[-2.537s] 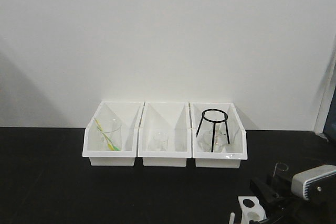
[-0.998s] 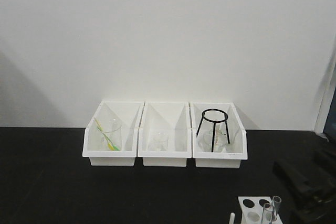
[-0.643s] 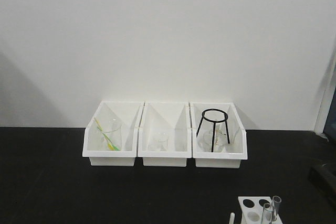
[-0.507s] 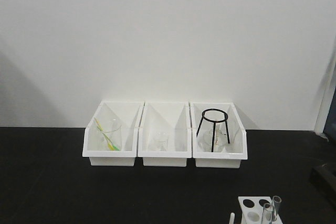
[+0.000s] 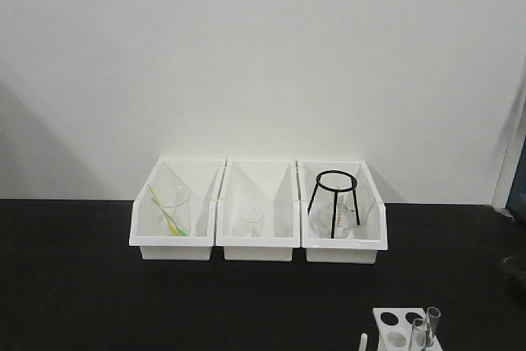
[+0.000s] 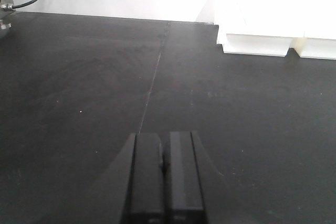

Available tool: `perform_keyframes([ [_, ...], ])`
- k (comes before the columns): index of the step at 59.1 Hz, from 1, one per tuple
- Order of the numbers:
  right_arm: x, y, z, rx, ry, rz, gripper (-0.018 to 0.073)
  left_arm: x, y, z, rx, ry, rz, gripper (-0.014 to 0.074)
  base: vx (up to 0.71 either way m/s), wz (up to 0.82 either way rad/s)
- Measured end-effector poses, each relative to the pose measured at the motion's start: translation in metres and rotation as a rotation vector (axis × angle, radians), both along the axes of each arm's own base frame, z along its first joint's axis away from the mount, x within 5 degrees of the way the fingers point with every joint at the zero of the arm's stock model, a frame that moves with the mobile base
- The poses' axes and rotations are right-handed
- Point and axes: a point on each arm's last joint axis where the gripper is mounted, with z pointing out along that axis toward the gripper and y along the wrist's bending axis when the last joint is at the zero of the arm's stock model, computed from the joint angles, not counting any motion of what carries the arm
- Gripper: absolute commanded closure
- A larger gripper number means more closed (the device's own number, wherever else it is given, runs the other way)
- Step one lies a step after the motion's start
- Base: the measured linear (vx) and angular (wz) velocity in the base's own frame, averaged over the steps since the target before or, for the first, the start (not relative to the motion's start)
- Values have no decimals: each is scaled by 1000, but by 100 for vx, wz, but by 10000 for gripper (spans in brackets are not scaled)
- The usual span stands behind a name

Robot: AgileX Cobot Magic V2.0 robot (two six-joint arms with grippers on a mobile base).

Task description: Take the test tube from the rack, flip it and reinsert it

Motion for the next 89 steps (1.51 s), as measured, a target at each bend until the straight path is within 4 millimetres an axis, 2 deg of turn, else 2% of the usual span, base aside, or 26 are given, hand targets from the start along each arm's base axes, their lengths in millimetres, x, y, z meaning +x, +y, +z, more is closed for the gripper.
perform_keyframes([
  [11, -30, -22, -29, 39, -56, -168, 232, 0, 0, 0, 0, 0, 0, 603, 0, 0],
  [24, -58, -27, -88, 37, -85, -227, 429, 0, 0, 0, 0, 0, 0, 603, 0, 0],
  [29, -64, -27, -110, 38, -88, -227, 503, 0, 0, 0, 0, 0, 0, 603, 0, 0],
  [33, -65, -27, -119, 38, -88, -227, 570, 0, 0, 0, 0, 0, 0, 603, 0, 0],
  [89, -66, -27, -123, 35, -62, -229, 571, 0, 0, 0, 0, 0, 0, 603, 0, 0],
])
